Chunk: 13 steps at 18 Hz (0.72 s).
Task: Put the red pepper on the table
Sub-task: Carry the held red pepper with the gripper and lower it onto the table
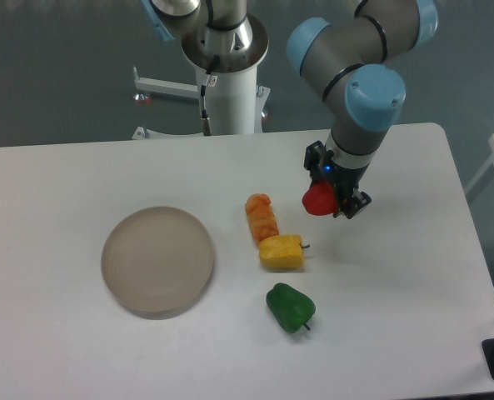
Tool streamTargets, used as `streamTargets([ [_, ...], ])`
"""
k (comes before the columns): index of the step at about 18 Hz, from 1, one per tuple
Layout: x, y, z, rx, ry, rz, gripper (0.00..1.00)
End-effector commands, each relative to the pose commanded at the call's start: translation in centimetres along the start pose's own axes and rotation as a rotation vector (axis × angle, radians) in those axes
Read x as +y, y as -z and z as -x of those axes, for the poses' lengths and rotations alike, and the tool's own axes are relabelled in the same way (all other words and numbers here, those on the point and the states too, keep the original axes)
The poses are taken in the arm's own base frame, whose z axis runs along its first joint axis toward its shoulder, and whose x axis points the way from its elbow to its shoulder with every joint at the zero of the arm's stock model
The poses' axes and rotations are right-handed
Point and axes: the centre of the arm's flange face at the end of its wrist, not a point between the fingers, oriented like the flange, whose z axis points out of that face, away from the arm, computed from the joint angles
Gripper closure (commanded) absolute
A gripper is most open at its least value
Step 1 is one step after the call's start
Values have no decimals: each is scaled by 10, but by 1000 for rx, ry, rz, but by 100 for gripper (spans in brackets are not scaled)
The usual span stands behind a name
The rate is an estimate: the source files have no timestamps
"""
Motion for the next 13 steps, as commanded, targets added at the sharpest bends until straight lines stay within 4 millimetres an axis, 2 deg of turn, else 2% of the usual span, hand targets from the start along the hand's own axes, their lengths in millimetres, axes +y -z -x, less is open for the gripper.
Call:
streamTargets([
  [6,7,-15,-10,43,-1,14,69],
  [8,19,-24,-23,69,18,13,70],
  [9,31,-38,-35,93,28,10,70],
  [13,49,-65,-71,104,-59,2,70],
])
